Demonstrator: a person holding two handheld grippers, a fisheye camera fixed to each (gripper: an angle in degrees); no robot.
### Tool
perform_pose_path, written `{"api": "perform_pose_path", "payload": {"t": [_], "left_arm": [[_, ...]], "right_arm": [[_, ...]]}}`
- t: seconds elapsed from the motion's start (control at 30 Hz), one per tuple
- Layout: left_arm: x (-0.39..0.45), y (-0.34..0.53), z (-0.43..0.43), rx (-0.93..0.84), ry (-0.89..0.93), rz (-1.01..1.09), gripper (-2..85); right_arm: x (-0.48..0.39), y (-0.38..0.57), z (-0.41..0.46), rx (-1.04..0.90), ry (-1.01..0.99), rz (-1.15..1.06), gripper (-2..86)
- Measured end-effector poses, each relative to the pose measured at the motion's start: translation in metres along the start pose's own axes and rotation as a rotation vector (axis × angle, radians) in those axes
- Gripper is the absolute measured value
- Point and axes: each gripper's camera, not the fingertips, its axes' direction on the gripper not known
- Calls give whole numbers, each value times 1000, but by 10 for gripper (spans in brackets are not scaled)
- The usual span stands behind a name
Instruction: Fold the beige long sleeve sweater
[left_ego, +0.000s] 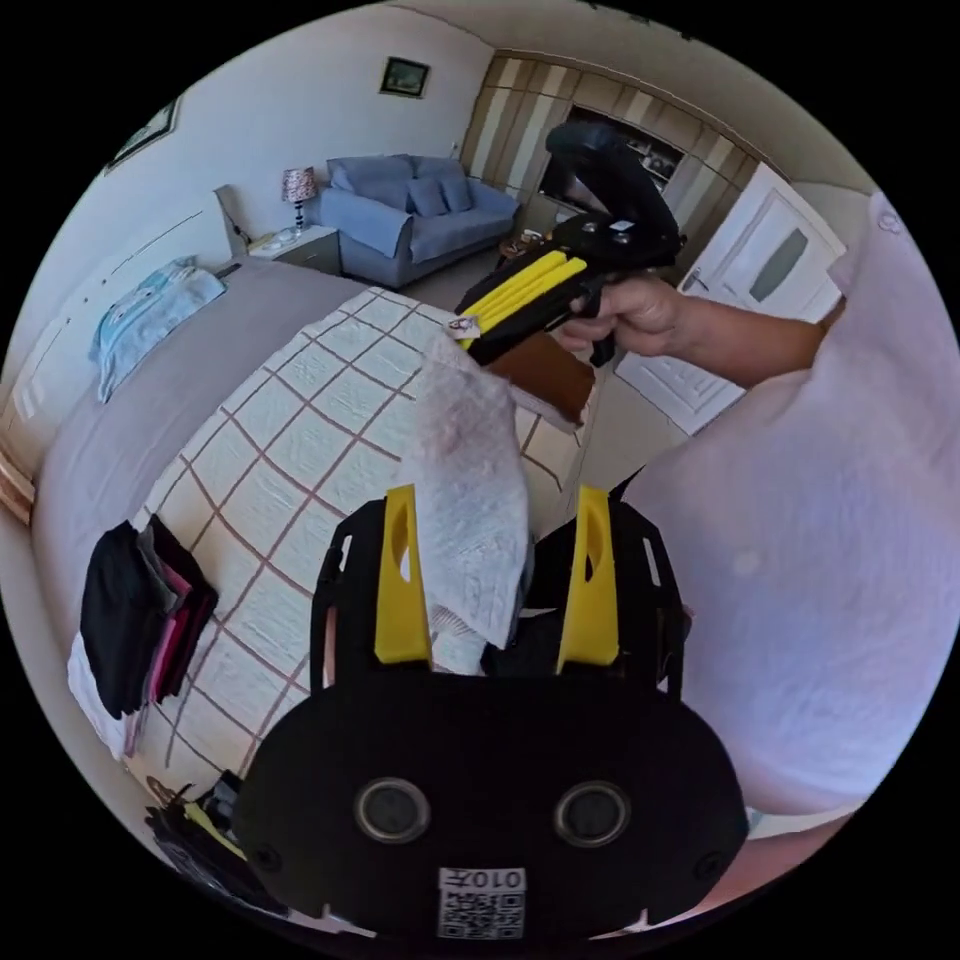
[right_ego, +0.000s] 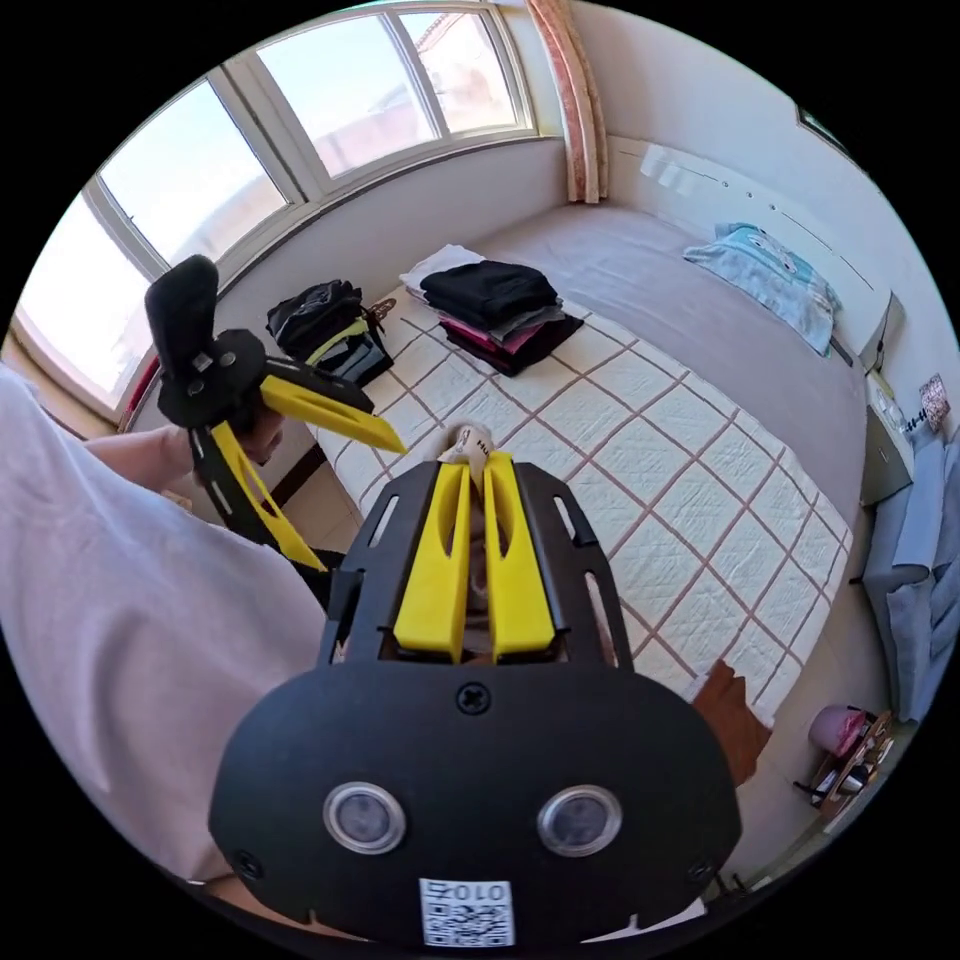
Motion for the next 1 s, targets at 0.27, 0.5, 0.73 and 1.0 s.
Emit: {"api": "perform_pose_path", "payload": {"t": [0.27, 0.5, 0.73, 1.0], "left_arm": [[35, -3, 67, -92, -206, -145, 161], [32, 39, 90, -95, -233, -264, 87], [71, 19, 120, -110, -313, -223, 82], [103, 14, 126, -124, -438, -165, 19]], "right_arm": [[-65, -16, 46, -41, -14, -34, 40], [-80, -1, 65, -49, -53, -53, 40], [-104, 4, 89, -44, -47, -66, 41], [-114, 30, 108, -38, 25, -76, 43]]}}
